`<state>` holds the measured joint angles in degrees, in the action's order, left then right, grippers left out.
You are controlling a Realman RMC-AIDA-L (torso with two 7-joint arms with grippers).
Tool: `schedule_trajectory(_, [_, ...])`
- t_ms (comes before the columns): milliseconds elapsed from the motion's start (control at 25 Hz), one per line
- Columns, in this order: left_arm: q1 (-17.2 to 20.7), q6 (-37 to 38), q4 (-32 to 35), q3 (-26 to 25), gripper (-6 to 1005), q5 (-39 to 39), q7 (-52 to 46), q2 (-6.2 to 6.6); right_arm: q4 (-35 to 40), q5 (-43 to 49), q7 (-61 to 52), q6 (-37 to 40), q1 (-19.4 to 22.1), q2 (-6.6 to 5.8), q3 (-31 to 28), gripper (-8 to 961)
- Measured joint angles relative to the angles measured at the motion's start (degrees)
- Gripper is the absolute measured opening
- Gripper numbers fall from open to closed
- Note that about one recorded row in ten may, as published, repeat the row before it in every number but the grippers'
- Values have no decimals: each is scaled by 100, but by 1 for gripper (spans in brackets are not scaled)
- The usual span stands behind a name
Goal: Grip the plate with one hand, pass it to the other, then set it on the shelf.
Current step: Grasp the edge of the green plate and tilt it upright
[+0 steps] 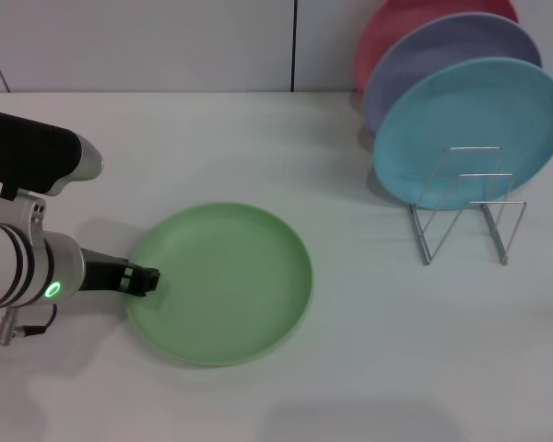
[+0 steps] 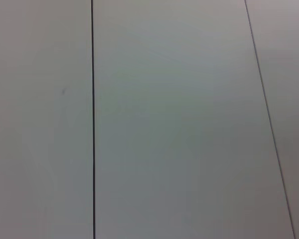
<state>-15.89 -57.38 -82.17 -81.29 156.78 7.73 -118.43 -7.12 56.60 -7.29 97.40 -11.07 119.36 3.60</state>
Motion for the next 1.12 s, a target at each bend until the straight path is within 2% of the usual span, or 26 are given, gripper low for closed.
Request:
schedule_trajectory(400, [-16,-1,-14,-1,402,11,0,0,-9,0,0,8,8,0,0,830])
schedule_trajectory(640, [-221,-38,267,-8,307,10,0,6,-2,0,0,24,9,0,0,829])
schedule_trajectory(840, [-237,-91,157,-21,157,10,0,6,0,-5,0,51,16,0,-4,828])
schedule_trajectory(1120, [-246,-101,139,-38,112,-4,4,4,0,-9,0,52,14,0,-2,827])
